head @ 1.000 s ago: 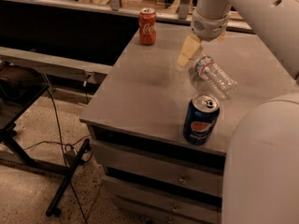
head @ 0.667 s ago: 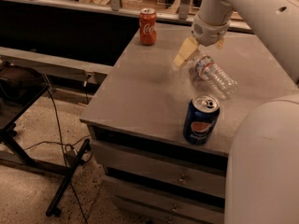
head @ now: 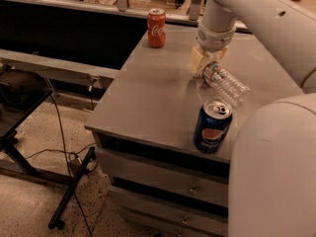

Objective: Place water bottle upright

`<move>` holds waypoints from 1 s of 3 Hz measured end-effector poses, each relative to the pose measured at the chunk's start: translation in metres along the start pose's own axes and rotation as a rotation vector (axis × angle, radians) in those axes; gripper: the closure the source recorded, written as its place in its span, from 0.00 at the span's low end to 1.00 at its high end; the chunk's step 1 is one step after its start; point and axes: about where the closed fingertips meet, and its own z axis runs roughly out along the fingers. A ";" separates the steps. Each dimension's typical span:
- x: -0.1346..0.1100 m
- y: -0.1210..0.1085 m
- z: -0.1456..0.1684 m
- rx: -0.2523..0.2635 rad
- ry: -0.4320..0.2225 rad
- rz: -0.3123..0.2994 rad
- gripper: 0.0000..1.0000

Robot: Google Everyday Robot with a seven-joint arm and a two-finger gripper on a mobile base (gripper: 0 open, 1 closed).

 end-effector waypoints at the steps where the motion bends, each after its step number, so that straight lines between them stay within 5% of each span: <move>1: -0.005 0.007 -0.002 0.035 0.027 -0.084 0.71; 2: -0.010 0.016 -0.015 -0.001 -0.001 -0.185 0.94; 3: -0.021 0.027 -0.059 0.035 -0.100 -0.345 1.00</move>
Offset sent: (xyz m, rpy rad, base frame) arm -0.0101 0.0352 0.0554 0.0503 -0.0286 0.4208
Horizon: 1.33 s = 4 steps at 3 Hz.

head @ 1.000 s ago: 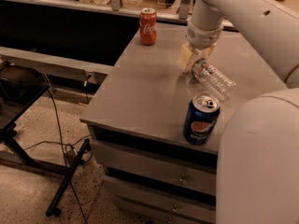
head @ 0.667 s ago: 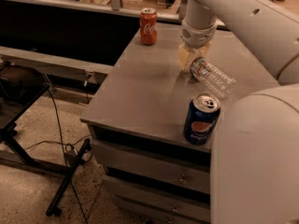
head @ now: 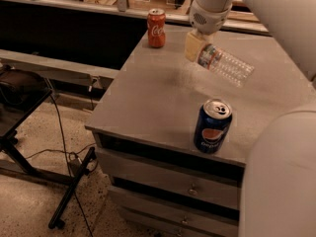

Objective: Place water bottle upright

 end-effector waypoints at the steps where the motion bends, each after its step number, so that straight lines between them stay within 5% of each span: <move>1: -0.001 -0.001 -0.004 0.001 -0.015 -0.009 1.00; 3: -0.001 -0.012 0.005 -0.124 -0.139 -0.032 1.00; 4: 0.008 -0.032 -0.018 -0.235 -0.367 -0.046 1.00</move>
Offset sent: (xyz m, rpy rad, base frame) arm -0.0001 0.0001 0.0082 0.1091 0.0194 0.0555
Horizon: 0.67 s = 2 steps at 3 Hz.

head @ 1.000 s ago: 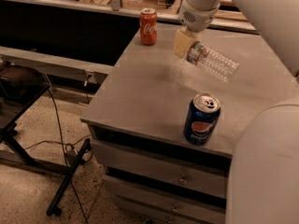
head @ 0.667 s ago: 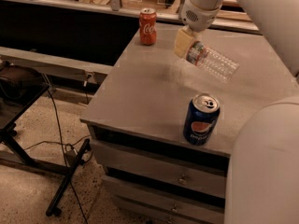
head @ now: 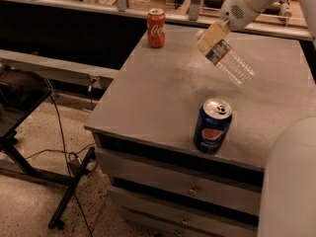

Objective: Place water bottle upright

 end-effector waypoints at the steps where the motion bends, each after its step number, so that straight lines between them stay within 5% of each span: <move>1: -0.013 0.000 -0.040 -0.109 -0.268 -0.013 1.00; 2: -0.038 0.011 -0.096 -0.225 -0.554 -0.019 1.00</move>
Offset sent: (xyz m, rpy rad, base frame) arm -0.0471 -0.0512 0.2130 0.9723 -0.2882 0.2474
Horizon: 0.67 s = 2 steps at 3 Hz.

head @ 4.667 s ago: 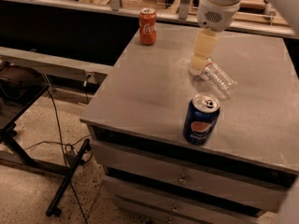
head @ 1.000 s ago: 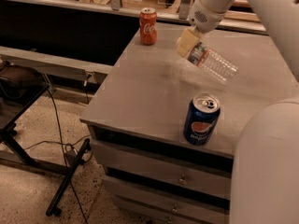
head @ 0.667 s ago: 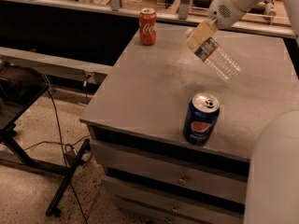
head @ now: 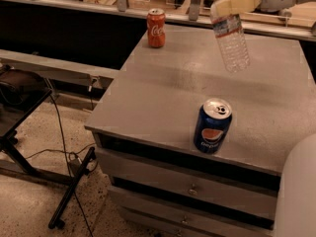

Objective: Place water bottle upright

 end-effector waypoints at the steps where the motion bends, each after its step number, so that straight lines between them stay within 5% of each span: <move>1: -0.035 0.016 -0.026 -0.096 -0.222 0.010 1.00; 2: -0.044 0.022 -0.027 -0.125 -0.263 0.008 1.00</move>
Offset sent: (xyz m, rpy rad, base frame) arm -0.0132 -0.0056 0.0442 0.2305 -0.0562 0.0505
